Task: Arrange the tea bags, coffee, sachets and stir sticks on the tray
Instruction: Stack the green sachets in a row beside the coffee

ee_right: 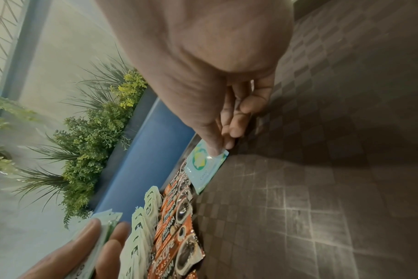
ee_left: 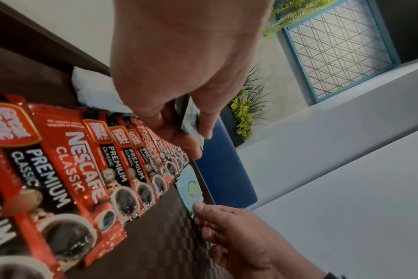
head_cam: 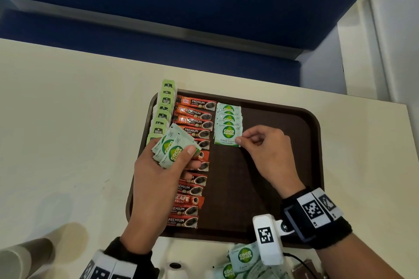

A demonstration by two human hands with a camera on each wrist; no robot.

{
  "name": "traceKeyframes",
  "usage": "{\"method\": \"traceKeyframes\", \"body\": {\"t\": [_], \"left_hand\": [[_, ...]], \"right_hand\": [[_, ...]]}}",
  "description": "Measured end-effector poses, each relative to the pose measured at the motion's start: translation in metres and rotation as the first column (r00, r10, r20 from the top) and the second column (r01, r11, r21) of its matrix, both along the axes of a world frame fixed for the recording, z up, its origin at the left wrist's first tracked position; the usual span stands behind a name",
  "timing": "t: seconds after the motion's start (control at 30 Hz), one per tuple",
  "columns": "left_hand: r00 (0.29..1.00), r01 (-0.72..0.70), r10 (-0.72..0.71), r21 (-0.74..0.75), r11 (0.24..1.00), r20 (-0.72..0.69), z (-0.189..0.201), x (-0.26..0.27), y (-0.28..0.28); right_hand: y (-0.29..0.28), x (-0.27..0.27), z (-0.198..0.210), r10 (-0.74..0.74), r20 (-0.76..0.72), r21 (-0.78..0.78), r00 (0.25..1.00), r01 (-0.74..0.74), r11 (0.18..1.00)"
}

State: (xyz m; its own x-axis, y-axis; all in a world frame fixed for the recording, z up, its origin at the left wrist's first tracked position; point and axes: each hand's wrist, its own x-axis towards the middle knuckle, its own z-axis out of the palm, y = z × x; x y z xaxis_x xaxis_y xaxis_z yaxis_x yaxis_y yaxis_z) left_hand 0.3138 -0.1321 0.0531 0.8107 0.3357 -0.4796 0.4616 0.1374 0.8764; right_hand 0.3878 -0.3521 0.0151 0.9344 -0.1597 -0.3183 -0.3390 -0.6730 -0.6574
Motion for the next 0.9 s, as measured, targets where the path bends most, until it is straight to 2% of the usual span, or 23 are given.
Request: {"method": "traceKeyframes", "body": {"t": [0.27,0.37,0.47,0.6,0.67,0.8,0.9], "left_hand": [[1.0,0.02,-0.02,0.011,1.0,0.0,0.0,0.001,0.0],[1.0,0.028,-0.028,0.009,1.0,-0.008,0.0,0.0,0.001],[0.999,0.047,-0.047,-0.003,0.999,-0.011,0.001,-0.001,-0.001],[0.994,0.107,-0.107,-0.051,0.993,0.002,0.004,0.0,-0.006],[0.984,0.177,-0.177,-0.083,0.981,0.006,0.007,0.001,-0.007],[0.955,0.292,-0.296,-0.166,0.942,0.0,0.01,0.002,-0.003],[0.954,0.288,-0.299,-0.256,0.923,-0.008,0.014,0.002,-0.001]], "right_hand": [[0.002,-0.001,0.001,0.011,-0.008,-0.001,1.0,-0.011,1.0],[0.002,-0.003,0.007,-0.019,0.041,0.022,0.999,0.018,1.0],[0.011,-0.009,0.025,-0.041,0.119,0.196,0.992,0.017,0.981],[0.032,-0.021,0.055,0.18,-0.071,0.504,0.981,-0.12,0.856],[0.038,-0.026,0.061,0.234,-0.096,0.585,0.968,-0.135,0.8],[0.036,-0.028,0.057,0.2,-0.073,0.545,0.977,-0.129,0.828],[0.029,-0.03,0.056,0.203,-0.064,0.519,0.977,-0.141,0.843]]}}
